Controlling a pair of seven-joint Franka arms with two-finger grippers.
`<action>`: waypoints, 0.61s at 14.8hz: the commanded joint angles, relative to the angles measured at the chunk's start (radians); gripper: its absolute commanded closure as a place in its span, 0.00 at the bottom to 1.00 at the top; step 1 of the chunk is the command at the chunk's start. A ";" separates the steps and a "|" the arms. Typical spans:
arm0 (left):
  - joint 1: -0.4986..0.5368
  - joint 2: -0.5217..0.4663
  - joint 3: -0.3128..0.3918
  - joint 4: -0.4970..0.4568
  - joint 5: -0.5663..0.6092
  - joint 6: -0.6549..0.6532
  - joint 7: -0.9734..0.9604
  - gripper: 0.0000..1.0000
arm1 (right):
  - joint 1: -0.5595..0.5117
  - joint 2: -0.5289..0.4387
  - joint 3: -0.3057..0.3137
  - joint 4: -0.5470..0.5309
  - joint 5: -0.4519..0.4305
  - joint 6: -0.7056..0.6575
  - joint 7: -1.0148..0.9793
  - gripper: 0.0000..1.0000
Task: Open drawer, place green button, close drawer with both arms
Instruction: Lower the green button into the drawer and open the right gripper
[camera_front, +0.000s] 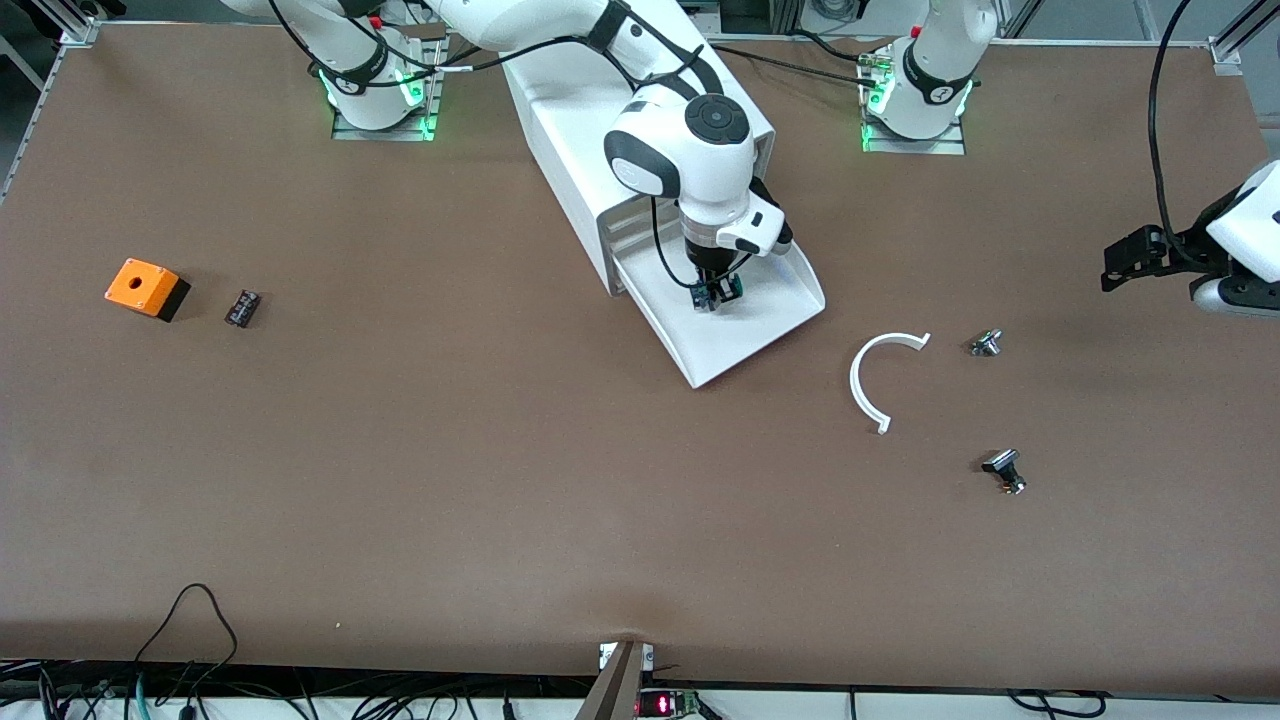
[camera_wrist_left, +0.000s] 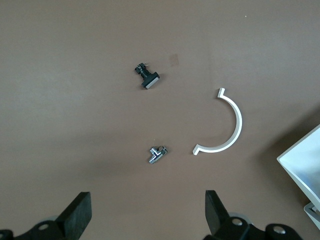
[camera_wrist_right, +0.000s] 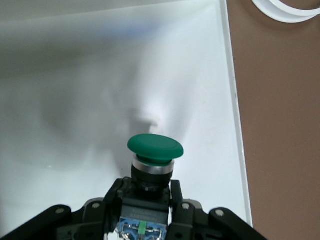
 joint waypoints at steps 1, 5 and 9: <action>0.000 0.018 -0.001 0.033 0.007 -0.021 -0.010 0.00 | 0.020 0.044 -0.010 0.035 -0.019 0.011 0.008 0.86; 0.002 0.022 0.000 0.036 0.007 -0.021 -0.012 0.00 | 0.068 0.066 -0.056 0.035 -0.021 0.034 0.027 0.73; 0.002 0.034 0.000 0.054 0.007 -0.022 -0.013 0.00 | 0.080 0.060 -0.063 0.038 -0.021 0.034 0.107 0.00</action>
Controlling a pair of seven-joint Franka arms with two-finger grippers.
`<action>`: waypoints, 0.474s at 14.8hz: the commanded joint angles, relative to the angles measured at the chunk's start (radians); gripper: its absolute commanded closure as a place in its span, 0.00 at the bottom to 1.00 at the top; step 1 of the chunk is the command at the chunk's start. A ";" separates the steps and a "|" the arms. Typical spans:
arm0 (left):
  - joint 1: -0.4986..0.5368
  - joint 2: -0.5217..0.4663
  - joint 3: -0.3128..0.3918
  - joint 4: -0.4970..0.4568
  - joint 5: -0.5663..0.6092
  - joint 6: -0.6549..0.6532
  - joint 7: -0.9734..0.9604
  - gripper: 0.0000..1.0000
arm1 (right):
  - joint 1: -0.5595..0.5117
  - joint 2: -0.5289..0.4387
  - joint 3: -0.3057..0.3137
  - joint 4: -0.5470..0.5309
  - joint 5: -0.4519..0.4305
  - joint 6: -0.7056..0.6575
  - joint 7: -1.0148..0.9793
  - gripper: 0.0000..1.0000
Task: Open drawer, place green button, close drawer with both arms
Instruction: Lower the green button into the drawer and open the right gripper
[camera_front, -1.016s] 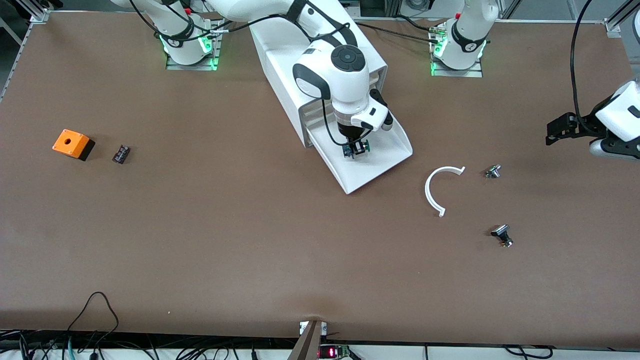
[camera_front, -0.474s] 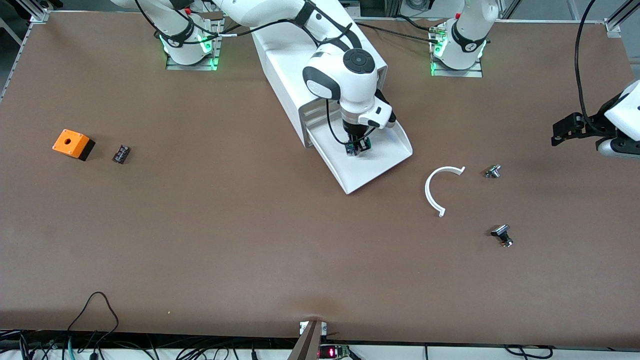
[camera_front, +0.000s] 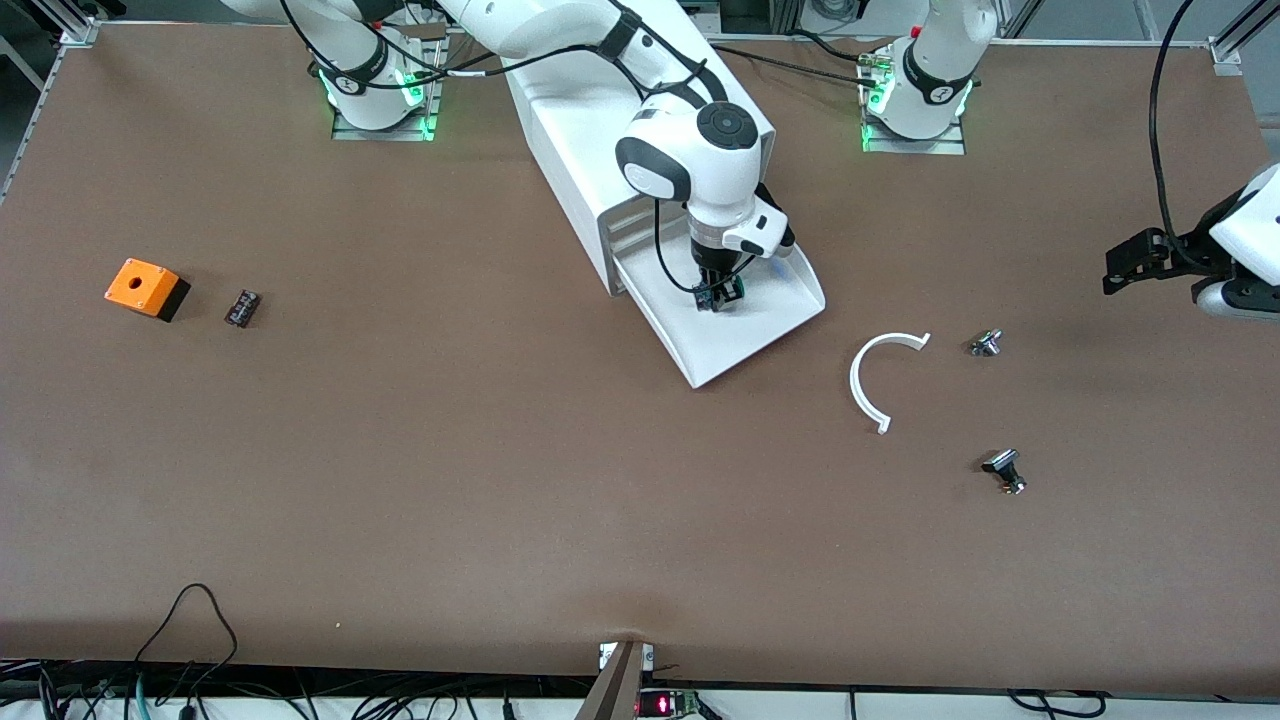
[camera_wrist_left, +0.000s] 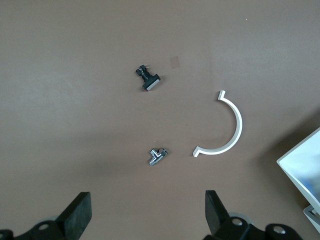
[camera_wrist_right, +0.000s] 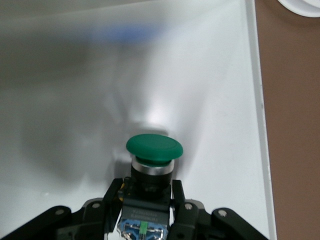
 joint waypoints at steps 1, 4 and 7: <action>0.002 0.022 0.000 0.042 0.007 -0.022 -0.007 0.00 | 0.018 0.014 -0.013 0.033 -0.019 0.005 0.048 0.00; 0.002 0.024 0.000 0.042 0.007 -0.021 -0.006 0.00 | 0.007 -0.003 -0.012 0.068 -0.011 0.005 0.068 0.00; 0.000 0.038 0.000 0.048 0.007 -0.021 -0.006 0.00 | -0.016 -0.032 -0.007 0.082 -0.004 0.007 0.176 0.00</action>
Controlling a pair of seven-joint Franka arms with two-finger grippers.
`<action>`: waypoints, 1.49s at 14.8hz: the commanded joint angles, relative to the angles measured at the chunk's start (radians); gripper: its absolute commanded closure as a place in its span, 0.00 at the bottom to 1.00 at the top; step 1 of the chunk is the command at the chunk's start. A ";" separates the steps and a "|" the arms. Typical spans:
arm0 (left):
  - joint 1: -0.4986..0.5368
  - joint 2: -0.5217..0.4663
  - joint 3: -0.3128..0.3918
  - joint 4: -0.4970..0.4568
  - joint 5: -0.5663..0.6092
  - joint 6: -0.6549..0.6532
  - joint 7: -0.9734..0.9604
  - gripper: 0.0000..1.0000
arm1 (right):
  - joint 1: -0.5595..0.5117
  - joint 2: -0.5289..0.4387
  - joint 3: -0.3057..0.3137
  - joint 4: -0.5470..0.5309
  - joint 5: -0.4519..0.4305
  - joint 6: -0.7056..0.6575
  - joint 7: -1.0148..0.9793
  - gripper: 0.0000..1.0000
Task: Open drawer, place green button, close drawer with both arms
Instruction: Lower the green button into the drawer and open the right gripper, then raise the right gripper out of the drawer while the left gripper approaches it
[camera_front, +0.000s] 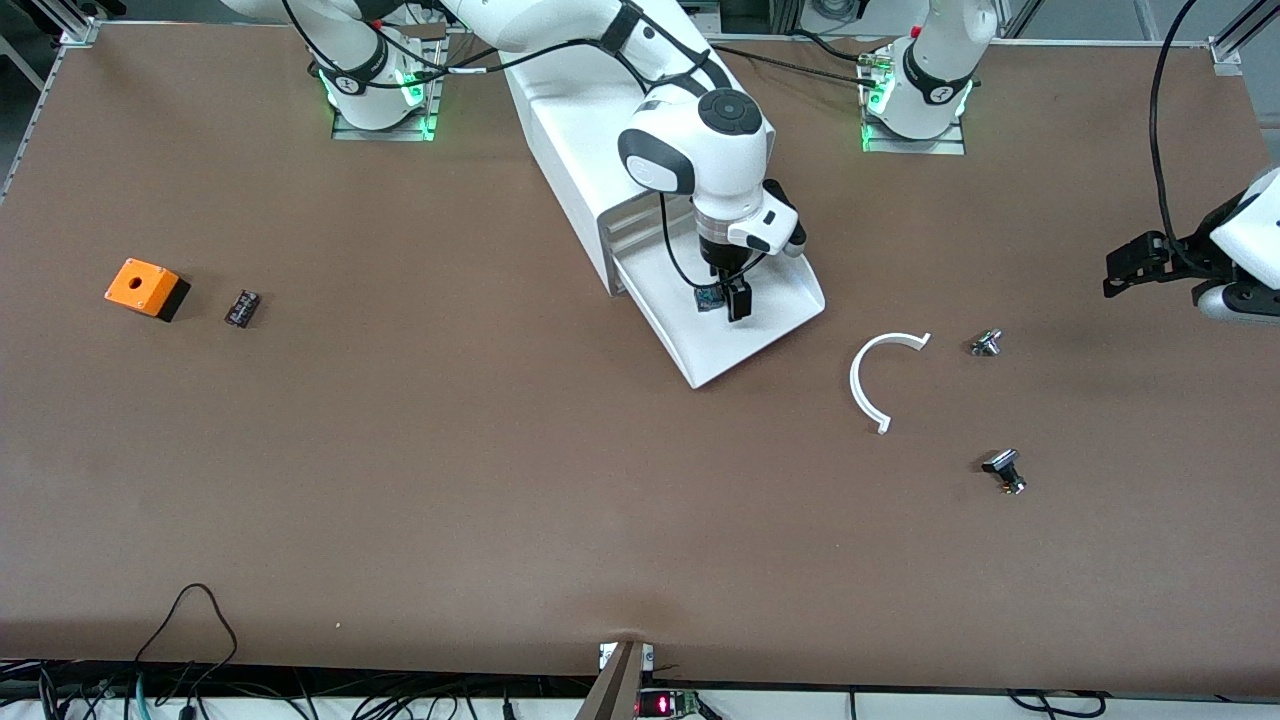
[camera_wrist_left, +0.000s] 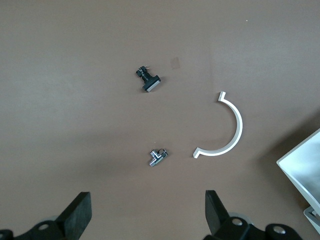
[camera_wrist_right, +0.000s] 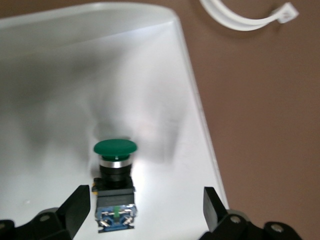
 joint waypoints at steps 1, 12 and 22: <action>0.000 0.034 0.000 0.043 0.007 -0.021 -0.004 0.00 | -0.021 -0.041 0.004 0.007 0.008 -0.004 0.139 0.00; 0.009 0.078 0.001 0.020 0.023 -0.024 0.143 0.00 | -0.203 -0.251 -0.002 -0.004 0.211 -0.188 0.311 0.00; -0.083 0.196 -0.015 -0.015 -0.155 0.051 -0.259 0.00 | -0.359 -0.271 -0.042 -0.120 0.187 -0.318 0.904 0.00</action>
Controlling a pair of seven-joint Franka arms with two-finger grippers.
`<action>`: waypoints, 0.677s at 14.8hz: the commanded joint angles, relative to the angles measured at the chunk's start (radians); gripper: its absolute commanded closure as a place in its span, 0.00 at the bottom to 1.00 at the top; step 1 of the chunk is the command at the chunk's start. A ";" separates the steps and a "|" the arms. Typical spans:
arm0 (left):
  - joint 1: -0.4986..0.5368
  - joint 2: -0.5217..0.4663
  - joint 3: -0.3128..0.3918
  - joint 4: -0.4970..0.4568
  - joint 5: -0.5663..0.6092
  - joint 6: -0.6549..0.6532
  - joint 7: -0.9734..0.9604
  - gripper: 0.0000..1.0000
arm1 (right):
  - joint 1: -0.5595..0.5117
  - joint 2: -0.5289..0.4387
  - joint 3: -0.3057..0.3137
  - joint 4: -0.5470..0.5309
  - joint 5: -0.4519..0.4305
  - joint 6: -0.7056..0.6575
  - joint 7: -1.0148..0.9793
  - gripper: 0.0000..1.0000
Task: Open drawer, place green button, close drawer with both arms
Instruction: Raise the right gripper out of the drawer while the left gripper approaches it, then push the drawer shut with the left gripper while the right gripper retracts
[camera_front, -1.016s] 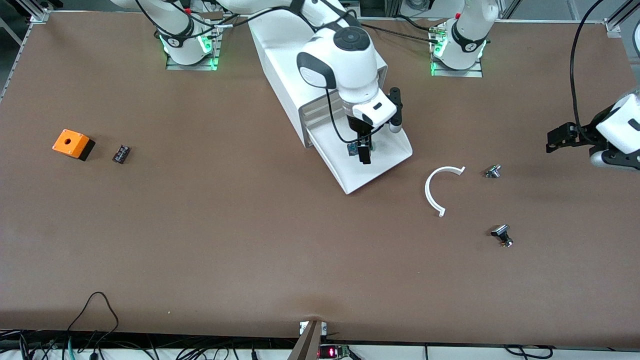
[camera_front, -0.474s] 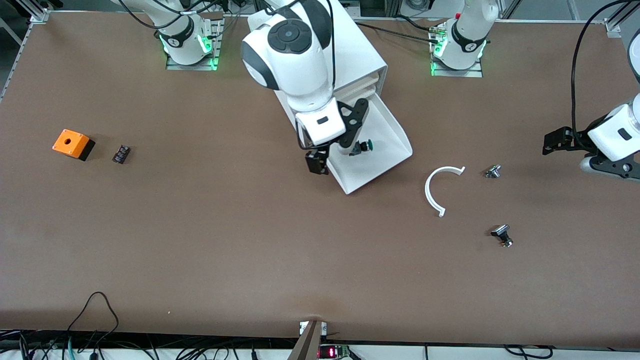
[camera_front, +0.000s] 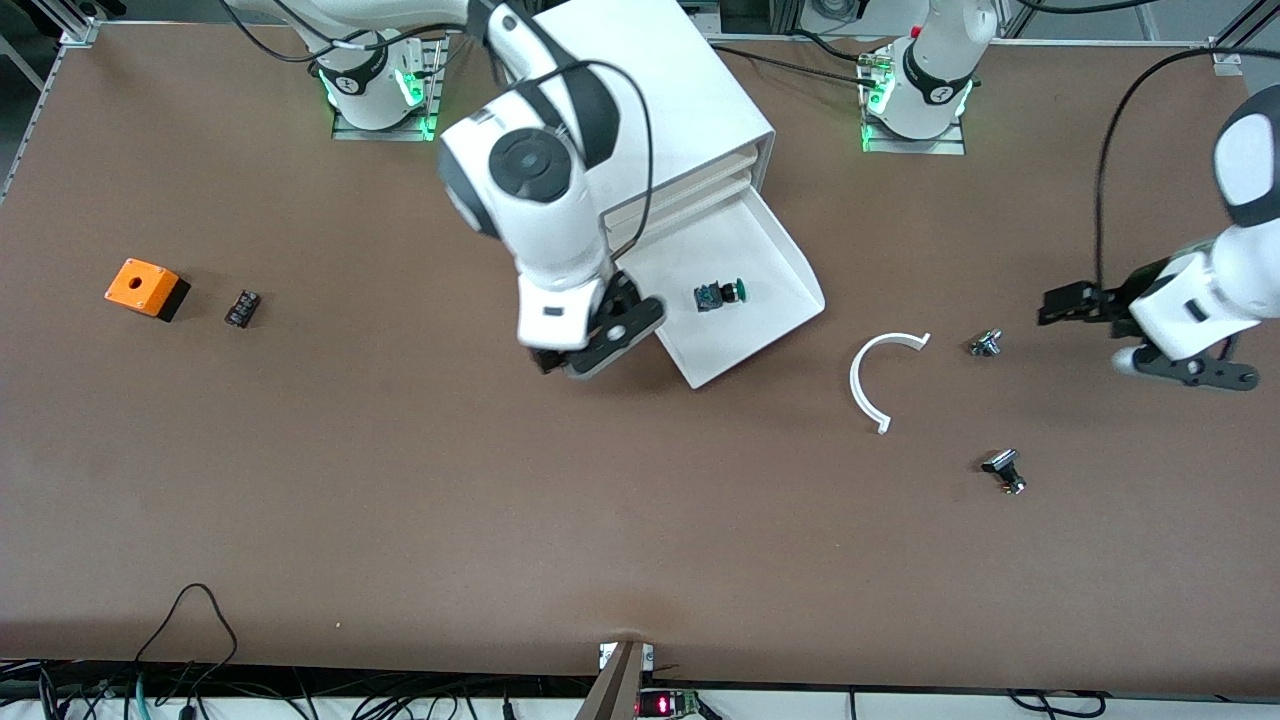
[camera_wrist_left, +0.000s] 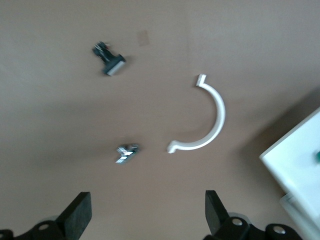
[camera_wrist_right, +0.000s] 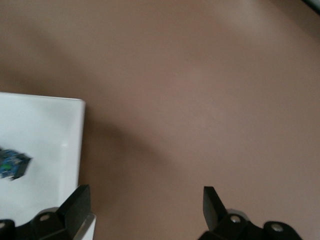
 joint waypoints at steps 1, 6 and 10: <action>-0.065 0.037 -0.021 -0.031 -0.038 0.086 -0.259 0.01 | -0.067 -0.033 0.010 -0.045 -0.001 -0.075 0.195 0.00; -0.109 0.080 -0.104 -0.140 -0.039 0.330 -0.524 0.01 | -0.161 -0.060 0.007 -0.055 -0.011 -0.205 0.536 0.00; -0.163 0.143 -0.129 -0.194 -0.039 0.496 -0.676 0.01 | -0.323 -0.125 0.009 -0.094 -0.005 -0.210 0.527 0.00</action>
